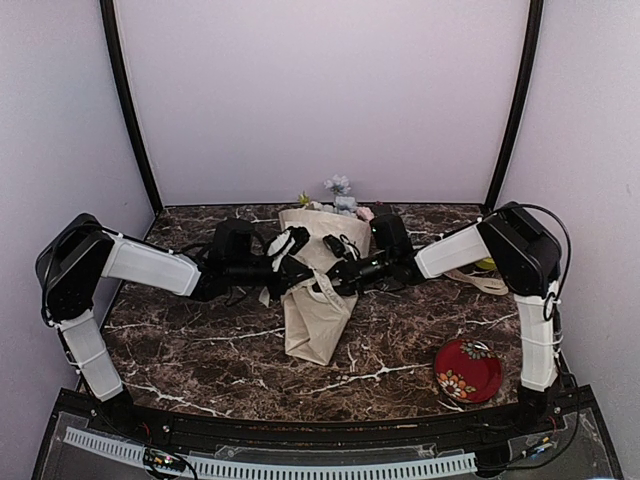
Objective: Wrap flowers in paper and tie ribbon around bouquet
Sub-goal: Cross the ribbon over the folded bouquet.
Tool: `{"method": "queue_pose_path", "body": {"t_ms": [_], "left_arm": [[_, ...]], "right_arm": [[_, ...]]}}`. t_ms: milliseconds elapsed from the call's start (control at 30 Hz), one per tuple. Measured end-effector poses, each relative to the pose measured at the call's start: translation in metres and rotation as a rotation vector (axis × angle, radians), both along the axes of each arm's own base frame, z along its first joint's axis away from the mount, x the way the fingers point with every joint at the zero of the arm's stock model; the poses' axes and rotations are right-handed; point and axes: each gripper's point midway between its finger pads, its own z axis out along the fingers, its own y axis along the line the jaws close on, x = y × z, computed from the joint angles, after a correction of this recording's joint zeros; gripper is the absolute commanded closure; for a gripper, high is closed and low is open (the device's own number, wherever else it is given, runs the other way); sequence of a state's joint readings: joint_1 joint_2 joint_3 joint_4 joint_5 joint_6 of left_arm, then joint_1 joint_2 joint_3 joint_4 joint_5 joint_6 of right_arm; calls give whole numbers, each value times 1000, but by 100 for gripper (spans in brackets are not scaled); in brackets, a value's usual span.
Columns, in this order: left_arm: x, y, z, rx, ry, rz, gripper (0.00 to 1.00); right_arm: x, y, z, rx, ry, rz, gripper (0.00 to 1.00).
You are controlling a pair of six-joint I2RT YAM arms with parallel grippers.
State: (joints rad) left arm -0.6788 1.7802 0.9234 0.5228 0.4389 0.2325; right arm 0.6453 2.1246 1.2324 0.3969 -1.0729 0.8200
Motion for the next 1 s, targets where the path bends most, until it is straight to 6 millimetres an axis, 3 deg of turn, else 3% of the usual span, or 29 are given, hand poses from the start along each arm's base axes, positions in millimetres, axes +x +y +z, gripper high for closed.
{"method": "queue_pose_path", "body": {"t_ms": [167, 333, 500, 733, 833, 1000], "left_arm": [[1, 0, 1, -1, -2, 1, 100], [7, -1, -2, 18, 3, 18, 100], [17, -9, -23, 80, 29, 33, 100], [11, -20, -64, 180, 94, 17, 100], [6, -23, -72, 198, 100, 5, 100], [10, -26, -82, 218, 101, 17, 100]], "right_arm": [[-18, 10, 3, 7, -15, 91, 100], [-10, 11, -10, -93, -50, 97, 98], [-8, 5, -27, -184, -32, 86, 100], [-12, -1, -54, -258, 27, 78, 99], [-11, -2, -56, -265, 27, 73, 92], [-6, -5, -59, -288, 37, 46, 73]]}}
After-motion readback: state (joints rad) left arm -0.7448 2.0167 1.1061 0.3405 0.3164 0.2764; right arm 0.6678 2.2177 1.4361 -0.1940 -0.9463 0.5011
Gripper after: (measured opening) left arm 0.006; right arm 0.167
